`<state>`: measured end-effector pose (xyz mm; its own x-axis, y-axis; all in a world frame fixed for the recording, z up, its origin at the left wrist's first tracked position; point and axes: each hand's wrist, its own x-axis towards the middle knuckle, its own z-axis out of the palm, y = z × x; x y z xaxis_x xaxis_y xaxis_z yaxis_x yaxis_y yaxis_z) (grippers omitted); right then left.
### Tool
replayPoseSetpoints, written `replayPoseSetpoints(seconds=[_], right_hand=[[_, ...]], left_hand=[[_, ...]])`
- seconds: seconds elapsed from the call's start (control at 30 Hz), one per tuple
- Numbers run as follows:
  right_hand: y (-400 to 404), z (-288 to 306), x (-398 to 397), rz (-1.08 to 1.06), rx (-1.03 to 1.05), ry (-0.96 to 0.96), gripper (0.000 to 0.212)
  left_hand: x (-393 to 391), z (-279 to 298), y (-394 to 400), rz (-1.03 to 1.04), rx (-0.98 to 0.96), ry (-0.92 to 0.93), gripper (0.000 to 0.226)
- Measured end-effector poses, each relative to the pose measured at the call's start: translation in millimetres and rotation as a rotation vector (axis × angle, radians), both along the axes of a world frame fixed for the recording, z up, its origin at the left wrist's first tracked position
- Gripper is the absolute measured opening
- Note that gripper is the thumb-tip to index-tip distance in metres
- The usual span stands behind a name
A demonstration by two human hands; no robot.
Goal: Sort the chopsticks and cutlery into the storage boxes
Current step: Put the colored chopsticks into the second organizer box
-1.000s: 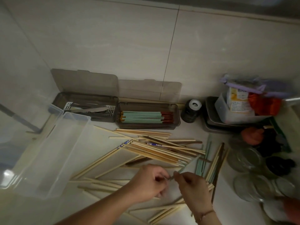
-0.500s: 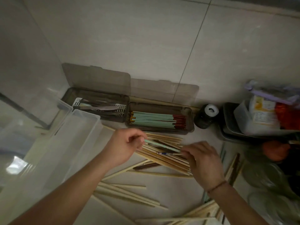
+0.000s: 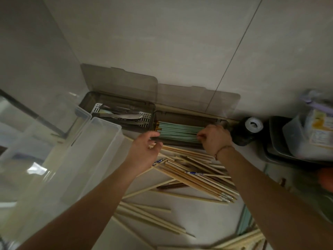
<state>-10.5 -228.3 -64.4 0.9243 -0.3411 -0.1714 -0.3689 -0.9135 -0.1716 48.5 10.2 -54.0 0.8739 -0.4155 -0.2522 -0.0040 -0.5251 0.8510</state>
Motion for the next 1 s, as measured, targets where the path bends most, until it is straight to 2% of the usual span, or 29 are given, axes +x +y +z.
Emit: replayPoseSetpoints(seconds=[0.1,0.17,0.27,0.37,0.43,0.53,0.67,0.77,1.0], right_hand=[[-3.9,2.7,-3.0,0.025,0.002,-0.020,0.020],[-8.2,8.5,-12.4,0.000,0.058,-0.112,0.017],[-16.2,19.3,-39.6,-0.082,0.124,-0.222,0.013],[-20.1,30.9,-83.3,-0.215,0.198,-0.233,0.006],[-19.0,33.1,-117.4,-0.306,0.191,-0.142,0.013],[-11.2,23.4,-168.3,-0.393,0.149,0.109,0.018],[5.7,-7.8,-215.0,-0.460,0.108,0.429,0.056],[16.7,-16.6,-223.7,-0.511,0.093,0.469,0.062],[26.6,-8.6,-215.4,-0.566,0.041,0.415,0.042]], left_hand=[[-1.8,-4.0,-2.2,0.003,0.017,-0.039,0.029],[-7.1,-6.3,-4.5,0.001,0.011,-0.115,0.029],[-21.7,-7.8,-8.8,-0.051,0.008,-0.255,0.029],[-43.4,-8.2,-18.0,-0.128,0.027,-0.316,0.029],[-63.3,-8.9,-25.4,-0.192,0.029,-0.337,0.027],[-95.4,-12.9,-34.1,-0.316,0.031,-0.372,0.025],[-131.8,-21.3,-40.7,-0.488,-0.002,-0.315,0.023],[-152.3,-24.6,-42.5,-0.555,0.002,-0.276,0.024],[-171.2,-29.6,-40.5,-0.647,0.055,-0.273,0.027]])
